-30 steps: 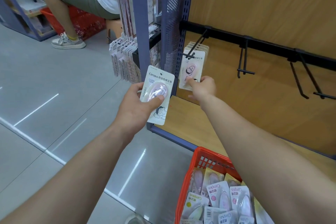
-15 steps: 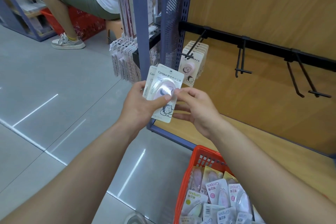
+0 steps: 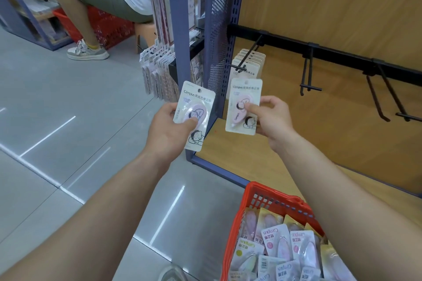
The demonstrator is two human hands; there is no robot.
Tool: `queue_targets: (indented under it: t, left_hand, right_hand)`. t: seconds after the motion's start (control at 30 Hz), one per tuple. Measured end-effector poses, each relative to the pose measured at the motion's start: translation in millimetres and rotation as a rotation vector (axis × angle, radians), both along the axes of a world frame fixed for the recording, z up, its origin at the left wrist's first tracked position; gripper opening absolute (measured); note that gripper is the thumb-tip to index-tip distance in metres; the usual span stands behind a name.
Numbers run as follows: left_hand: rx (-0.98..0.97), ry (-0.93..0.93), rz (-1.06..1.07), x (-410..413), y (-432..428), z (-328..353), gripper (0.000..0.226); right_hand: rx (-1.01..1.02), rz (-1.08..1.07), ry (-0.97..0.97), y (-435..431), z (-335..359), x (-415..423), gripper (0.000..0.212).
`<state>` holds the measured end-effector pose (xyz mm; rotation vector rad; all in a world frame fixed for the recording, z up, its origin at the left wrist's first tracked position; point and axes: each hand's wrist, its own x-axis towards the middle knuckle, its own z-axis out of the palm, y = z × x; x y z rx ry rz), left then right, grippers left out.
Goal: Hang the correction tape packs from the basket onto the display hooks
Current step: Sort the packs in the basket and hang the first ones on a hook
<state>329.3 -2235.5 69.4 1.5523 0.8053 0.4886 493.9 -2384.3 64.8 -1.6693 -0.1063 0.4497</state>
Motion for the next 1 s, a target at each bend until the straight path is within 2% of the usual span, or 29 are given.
queue_targets:
  t: [0.13, 0.3, 0.57, 0.7, 0.8, 0.9, 1.0]
  left_hand:
    - [-0.008, 0.009, -0.009, 1, 3, -3, 0.027]
    - [-0.012, 0.003, -0.004, 2, 4, -4, 0.026]
    - [0.008, -0.003, -0.036, 6, 2, -6, 0.030]
    - [0.006, -0.010, -0.049, 6, 3, -6, 0.027]
    - [0.016, -0.023, -0.076, 8, 2, -5, 0.031]
    - [-0.008, -0.035, -0.119, 23, 3, -4, 0.034]
    - [-0.012, -0.019, -0.165, 48, 10, -5, 0.035]
  right_hand:
    - [-0.007, 0.043, -0.099, 13, 0, 12, 0.024]
    - [0.008, 0.079, -0.100, 16, -12, 8, 0.023]
    - [0.077, -0.065, -0.064, 29, -9, 24, 0.021]
    - [-0.029, -0.103, -0.071, 40, -11, 39, 0.024]
    - [-0.257, -0.089, -0.118, 38, -11, 44, 0.032]
    - [-0.412, -0.015, -0.252, 19, -11, 37, 0.051]
    - [-0.439, 0.113, -0.345, -12, -5, 20, 0.050]
